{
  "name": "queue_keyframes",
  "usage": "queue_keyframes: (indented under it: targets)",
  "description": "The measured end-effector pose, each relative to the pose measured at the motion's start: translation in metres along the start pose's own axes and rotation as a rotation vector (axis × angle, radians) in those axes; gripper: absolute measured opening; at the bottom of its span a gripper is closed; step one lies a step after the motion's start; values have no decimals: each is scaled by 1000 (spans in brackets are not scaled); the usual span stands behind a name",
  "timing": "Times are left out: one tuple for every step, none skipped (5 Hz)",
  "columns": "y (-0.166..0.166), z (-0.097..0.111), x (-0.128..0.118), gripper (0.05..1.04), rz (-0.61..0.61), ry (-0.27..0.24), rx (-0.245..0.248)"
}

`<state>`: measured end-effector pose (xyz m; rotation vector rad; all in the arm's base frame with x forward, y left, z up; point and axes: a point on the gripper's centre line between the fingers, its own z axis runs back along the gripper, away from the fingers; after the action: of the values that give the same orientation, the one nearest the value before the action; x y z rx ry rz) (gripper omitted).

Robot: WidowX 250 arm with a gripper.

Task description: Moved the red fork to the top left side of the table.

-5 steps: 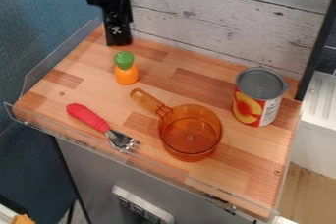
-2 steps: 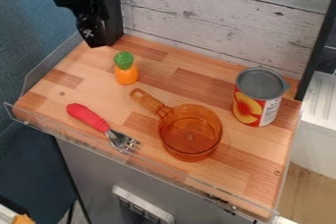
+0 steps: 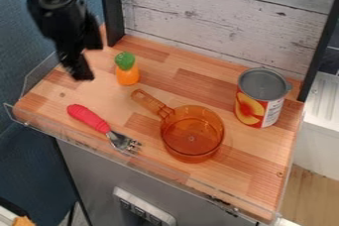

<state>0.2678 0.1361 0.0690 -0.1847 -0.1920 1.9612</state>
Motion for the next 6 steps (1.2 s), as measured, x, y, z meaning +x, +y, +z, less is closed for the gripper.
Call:
queue_keyframes:
  targets:
    - [20, -7, 11, 1000, -67, -78, -31]
    - [33, -16, 19, 1001, -129, -146, -53]
    - [37, -22, 17, 1001, -187, -183, -65]
    - [39, -35, 11, 1000, -241, -224, -46]
    - [40, -42, 6, 1001, -265, -234, -34]
    - [38, -48, -3, 1000, -305, -243, -21]
